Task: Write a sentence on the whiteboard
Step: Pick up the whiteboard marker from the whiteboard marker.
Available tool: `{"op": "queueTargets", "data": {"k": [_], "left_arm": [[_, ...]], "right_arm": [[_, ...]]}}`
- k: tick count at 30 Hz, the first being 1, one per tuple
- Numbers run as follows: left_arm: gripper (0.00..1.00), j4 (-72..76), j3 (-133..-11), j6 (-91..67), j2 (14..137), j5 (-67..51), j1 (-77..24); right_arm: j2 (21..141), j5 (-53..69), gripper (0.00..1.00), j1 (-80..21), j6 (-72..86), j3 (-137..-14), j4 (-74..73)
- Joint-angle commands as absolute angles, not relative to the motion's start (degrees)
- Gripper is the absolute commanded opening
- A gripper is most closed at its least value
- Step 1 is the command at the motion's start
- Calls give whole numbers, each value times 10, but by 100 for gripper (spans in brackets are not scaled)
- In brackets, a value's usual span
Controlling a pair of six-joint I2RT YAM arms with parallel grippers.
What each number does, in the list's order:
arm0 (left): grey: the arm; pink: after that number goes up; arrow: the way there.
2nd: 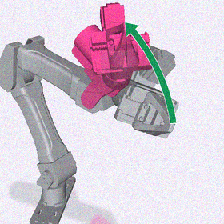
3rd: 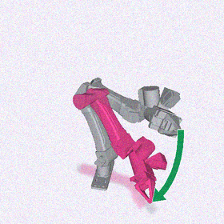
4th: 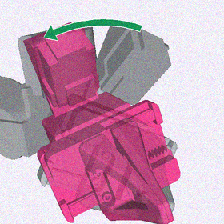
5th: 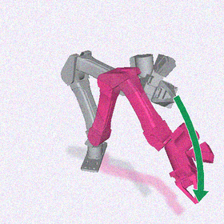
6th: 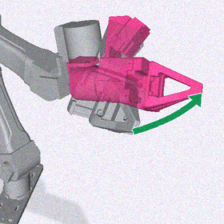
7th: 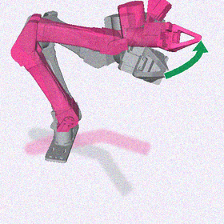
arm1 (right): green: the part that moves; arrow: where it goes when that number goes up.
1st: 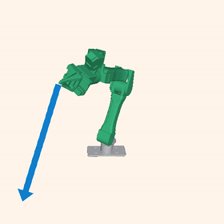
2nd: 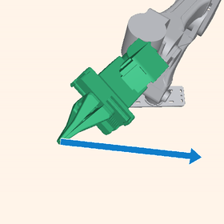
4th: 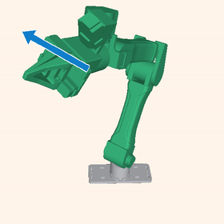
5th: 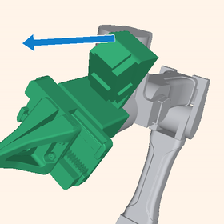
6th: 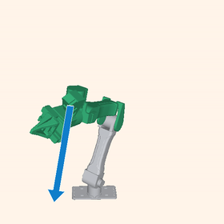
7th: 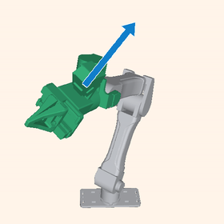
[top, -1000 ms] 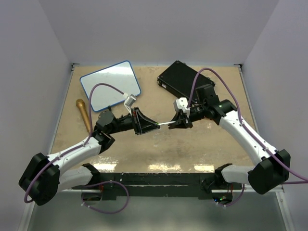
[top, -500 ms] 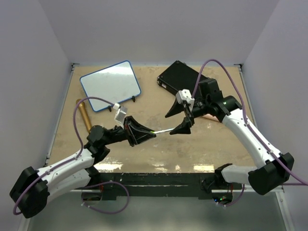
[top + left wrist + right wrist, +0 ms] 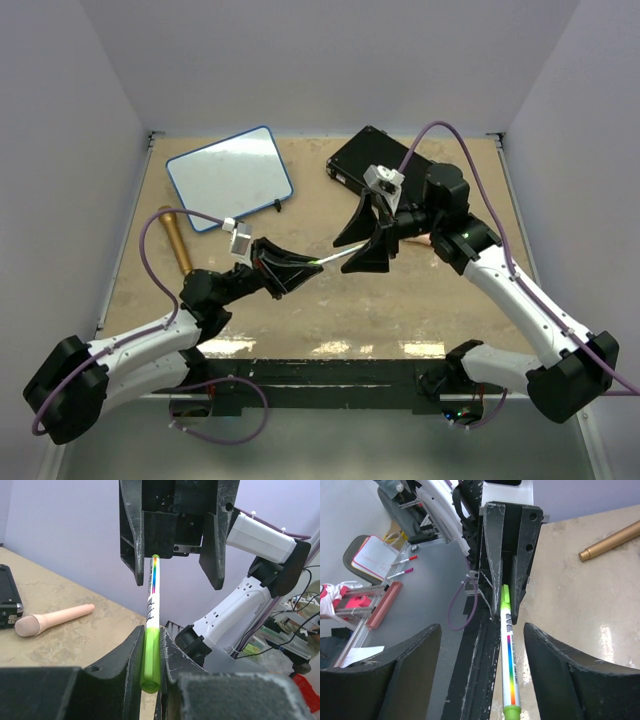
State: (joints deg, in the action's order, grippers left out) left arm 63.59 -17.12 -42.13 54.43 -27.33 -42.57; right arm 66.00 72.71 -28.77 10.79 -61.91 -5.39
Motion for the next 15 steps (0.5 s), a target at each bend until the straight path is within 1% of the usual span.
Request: {"op": "queueTargets", "data": {"k": [1, 5, 9, 15], "left_arm": [[0, 700, -194, -396, 553, -250, -432], [0, 697, -194, -396, 551, -248, -432], [0, 676, -199, -388, 543, -250, -432], [0, 542, -239, -338, 519, -257, -432]], "right_arm": [[662, 708, 67, -294, 173, -619, 4], [660, 687, 64, -297, 164, -615, 2], [659, 658, 64, -299, 116, -621, -45], [664, 633, 58, -308, 38, -643, -122]]}}
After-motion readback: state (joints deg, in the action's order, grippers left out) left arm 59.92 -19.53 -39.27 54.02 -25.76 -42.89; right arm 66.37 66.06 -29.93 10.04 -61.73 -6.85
